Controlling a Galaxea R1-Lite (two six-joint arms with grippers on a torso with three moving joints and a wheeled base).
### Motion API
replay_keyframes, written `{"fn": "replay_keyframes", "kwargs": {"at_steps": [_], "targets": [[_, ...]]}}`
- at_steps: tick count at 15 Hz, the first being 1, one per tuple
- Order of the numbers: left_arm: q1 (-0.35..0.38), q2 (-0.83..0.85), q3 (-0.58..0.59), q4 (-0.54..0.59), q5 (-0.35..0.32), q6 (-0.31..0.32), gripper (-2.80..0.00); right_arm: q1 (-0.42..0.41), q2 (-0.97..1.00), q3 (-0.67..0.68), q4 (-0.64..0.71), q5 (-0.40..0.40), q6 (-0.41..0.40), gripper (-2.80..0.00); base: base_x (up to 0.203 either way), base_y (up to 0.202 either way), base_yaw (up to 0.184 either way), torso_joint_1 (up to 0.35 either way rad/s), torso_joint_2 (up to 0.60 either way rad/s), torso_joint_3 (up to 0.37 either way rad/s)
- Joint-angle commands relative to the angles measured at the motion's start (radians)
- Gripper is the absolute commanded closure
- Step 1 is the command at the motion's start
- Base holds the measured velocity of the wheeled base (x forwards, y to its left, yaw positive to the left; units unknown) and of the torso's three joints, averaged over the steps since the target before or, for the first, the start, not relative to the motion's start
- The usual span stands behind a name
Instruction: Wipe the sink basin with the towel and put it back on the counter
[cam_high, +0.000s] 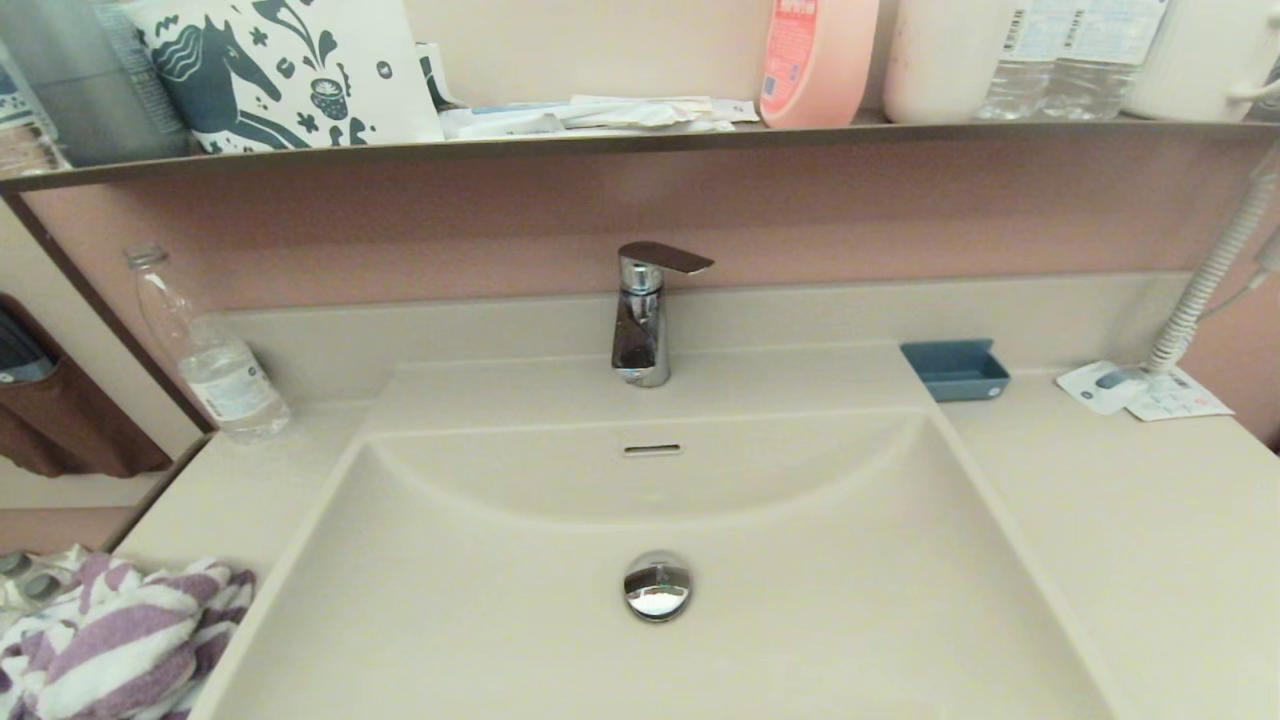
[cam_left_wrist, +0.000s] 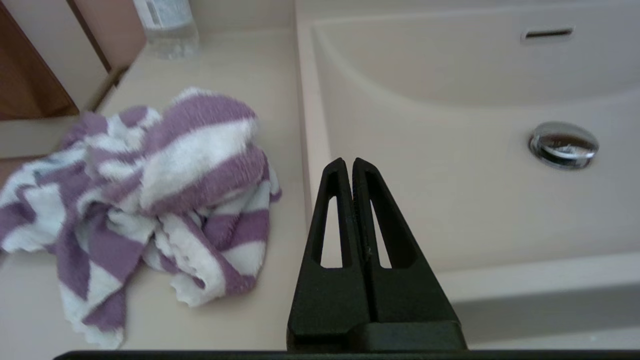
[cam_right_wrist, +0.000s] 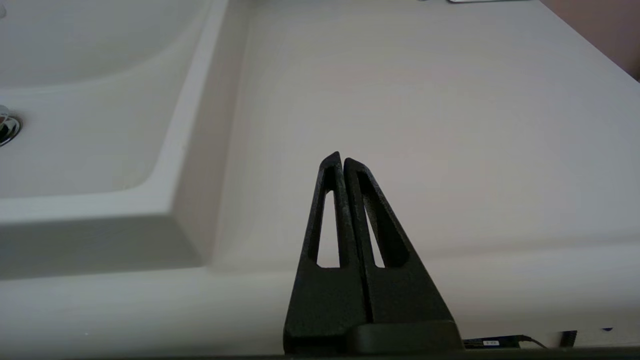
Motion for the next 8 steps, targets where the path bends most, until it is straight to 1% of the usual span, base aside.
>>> {"fn": "replay_keyframes", "kwargs": {"at_steps": [1, 8], "targets": [[0.000, 0.000, 0.022, -0.005, -0.002, -0.004, 0.00, 0.000, 0.000, 0.000, 0.000, 0.000, 0.000, 0.00, 0.000, 0.000, 0.000, 0.000, 0.00, 0.000], [0.000, 0.000, 0.022, -0.005, -0.003, -0.021, 0.00, 0.000, 0.000, 0.000, 0.000, 0.000, 0.000, 0.00, 0.000, 0.000, 0.000, 0.000, 0.00, 0.000]]}}
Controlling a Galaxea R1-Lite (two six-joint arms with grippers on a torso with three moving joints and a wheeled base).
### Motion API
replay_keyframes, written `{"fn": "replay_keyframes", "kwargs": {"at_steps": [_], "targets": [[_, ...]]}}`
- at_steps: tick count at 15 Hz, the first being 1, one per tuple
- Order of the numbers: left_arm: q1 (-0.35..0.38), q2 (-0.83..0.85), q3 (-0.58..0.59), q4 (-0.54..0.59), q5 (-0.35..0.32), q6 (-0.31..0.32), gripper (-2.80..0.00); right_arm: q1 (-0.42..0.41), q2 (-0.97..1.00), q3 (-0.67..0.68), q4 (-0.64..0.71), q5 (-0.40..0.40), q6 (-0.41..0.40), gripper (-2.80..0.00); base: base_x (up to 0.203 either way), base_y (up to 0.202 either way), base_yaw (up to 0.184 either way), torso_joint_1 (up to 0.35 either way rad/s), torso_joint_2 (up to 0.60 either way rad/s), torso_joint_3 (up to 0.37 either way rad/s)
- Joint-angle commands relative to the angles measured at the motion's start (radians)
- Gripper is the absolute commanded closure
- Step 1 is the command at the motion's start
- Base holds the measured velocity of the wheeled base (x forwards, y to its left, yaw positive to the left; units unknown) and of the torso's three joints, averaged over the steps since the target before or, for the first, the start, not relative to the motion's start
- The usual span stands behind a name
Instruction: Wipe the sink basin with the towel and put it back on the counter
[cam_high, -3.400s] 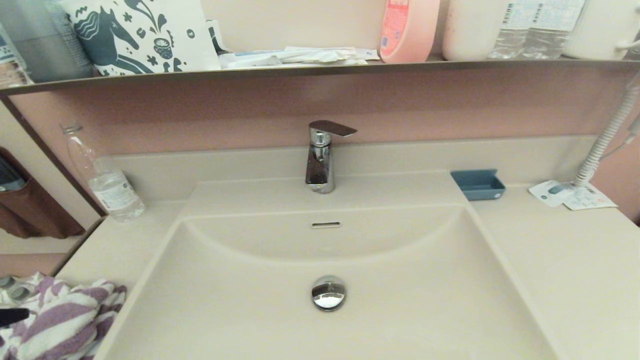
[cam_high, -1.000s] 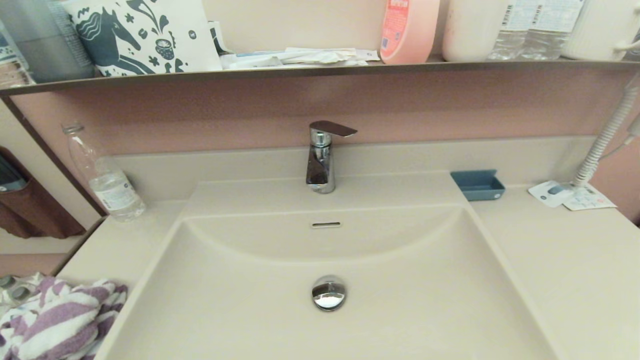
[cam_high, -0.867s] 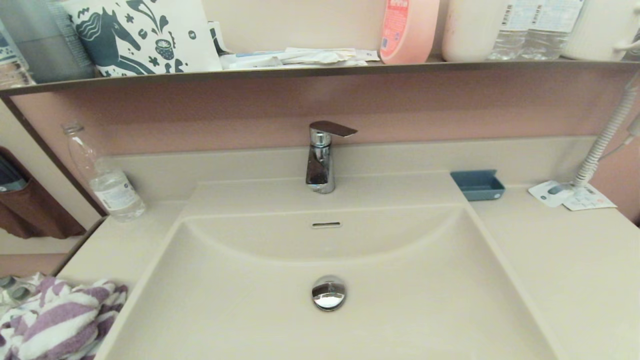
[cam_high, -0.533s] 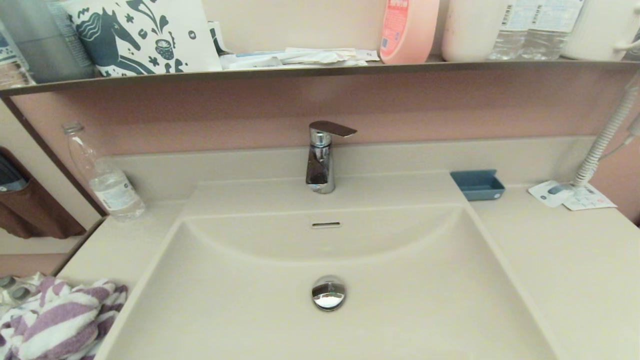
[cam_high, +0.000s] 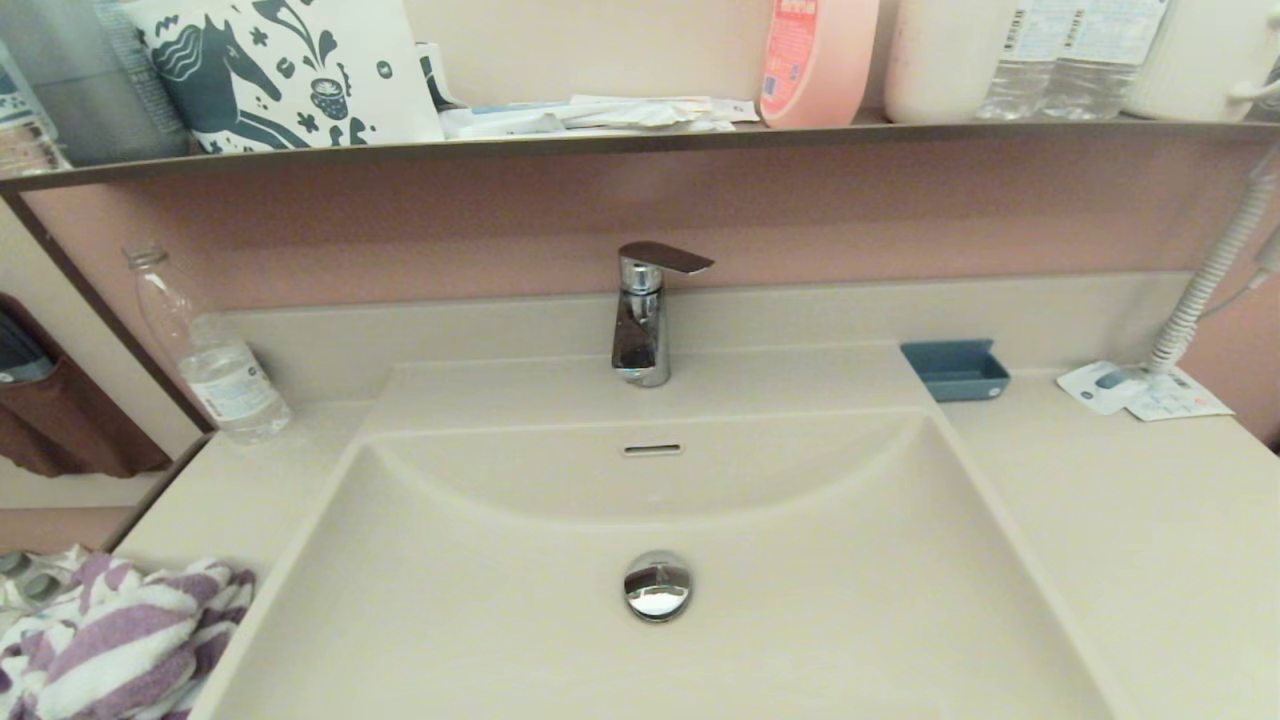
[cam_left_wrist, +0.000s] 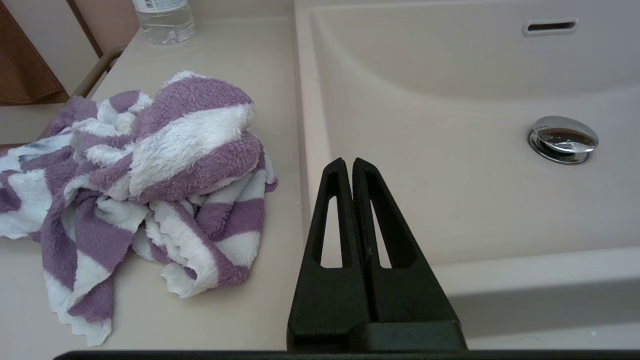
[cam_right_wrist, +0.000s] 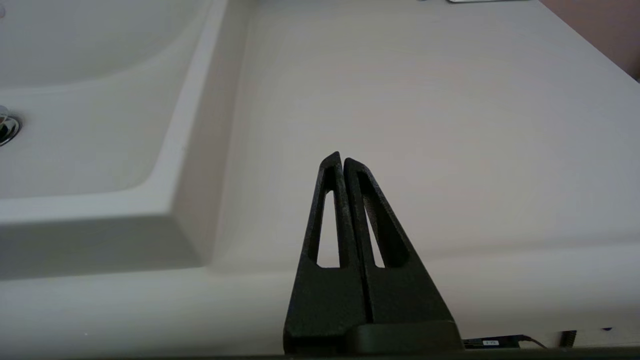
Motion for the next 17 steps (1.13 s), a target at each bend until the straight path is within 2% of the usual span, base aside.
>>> {"fn": "replay_keyframes", "kwargs": {"at_steps": [1, 17], "targets": [[0.000, 0.000, 0.000, 0.000, 0.002, -0.010, 0.00, 0.000, 0.000, 0.000, 0.000, 0.000, 0.000, 0.00, 0.000, 0.000, 0.000, 0.000, 0.00, 0.000], [0.000, 0.000, 0.000, 0.000, 0.002, -0.013, 0.00, 0.000, 0.000, 0.000, 0.000, -0.003, 0.000, 0.00, 0.000, 0.000, 0.000, 0.000, 0.00, 0.000]]}}
